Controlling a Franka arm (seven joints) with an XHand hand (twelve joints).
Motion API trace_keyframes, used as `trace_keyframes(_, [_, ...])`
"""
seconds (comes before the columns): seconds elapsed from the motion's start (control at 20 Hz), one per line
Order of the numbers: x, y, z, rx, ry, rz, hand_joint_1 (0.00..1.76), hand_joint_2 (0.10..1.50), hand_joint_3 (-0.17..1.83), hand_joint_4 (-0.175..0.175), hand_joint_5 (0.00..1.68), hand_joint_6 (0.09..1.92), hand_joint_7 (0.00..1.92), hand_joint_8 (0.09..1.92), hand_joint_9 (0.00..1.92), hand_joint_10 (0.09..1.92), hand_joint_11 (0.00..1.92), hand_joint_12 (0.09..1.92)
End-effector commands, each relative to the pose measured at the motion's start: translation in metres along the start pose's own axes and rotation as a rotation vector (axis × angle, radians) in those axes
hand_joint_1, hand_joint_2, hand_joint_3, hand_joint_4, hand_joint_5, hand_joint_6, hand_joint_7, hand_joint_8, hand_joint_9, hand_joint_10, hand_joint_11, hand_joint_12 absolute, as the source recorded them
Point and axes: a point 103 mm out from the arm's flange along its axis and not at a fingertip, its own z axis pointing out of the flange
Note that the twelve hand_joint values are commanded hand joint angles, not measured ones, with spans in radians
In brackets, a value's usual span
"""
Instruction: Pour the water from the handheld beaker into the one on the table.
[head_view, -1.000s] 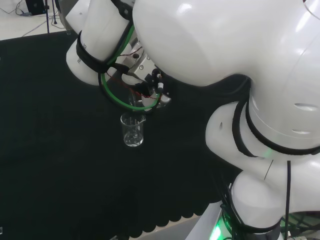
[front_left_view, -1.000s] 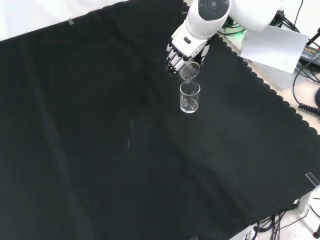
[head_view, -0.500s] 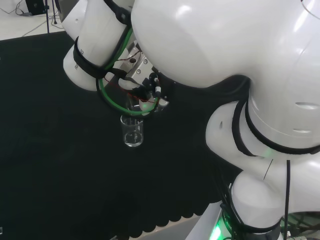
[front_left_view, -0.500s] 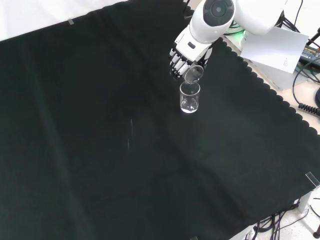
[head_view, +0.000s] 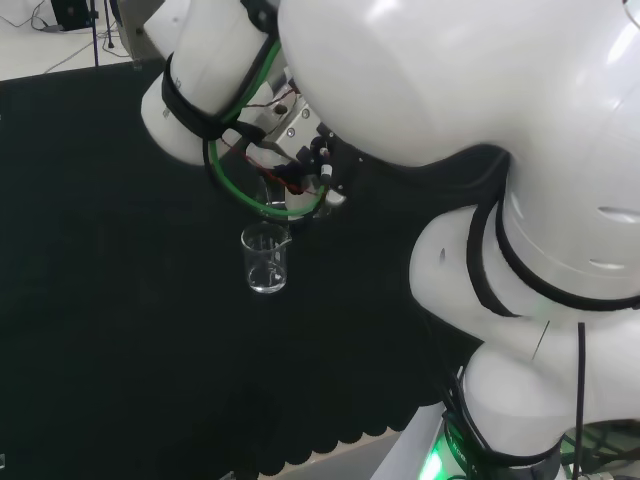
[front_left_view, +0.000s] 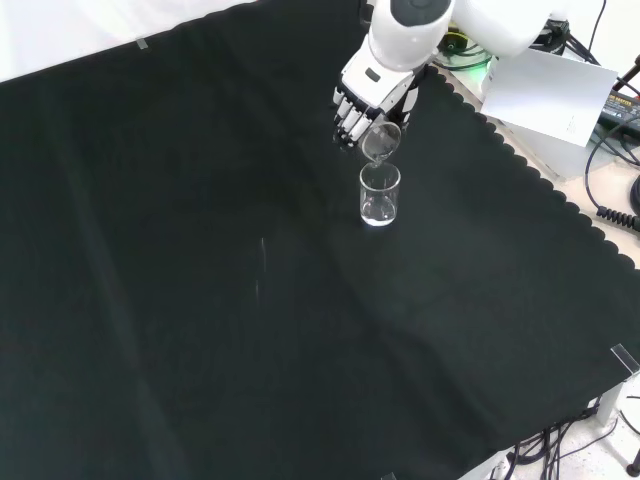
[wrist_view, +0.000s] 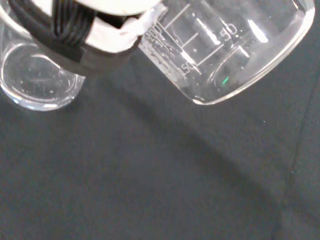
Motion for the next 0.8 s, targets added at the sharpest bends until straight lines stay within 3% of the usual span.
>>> trace_keyframes(0.05, [-0.012, -0.003, 0.001, -0.141, 0.206, 0.007, 1.18, 1.04, -0.17, -0.025, 1.36, 0.41, 1.5, 0.76, 1.73, 0.37, 1.44, 0.61])
trace_keyframes(0.45, [-0.029, 0.0, 0.004, -0.241, 0.313, 0.017, 1.18, 1.04, -0.17, -0.026, 1.35, 0.41, 1.49, 0.76, 1.73, 0.37, 1.44, 0.61])
trace_keyframes(0.8, [-0.039, 0.007, 0.009, -0.286, 0.388, 0.005, 1.18, 1.05, -0.17, -0.028, 1.35, 0.42, 1.49, 0.76, 1.72, 0.37, 1.44, 0.61])
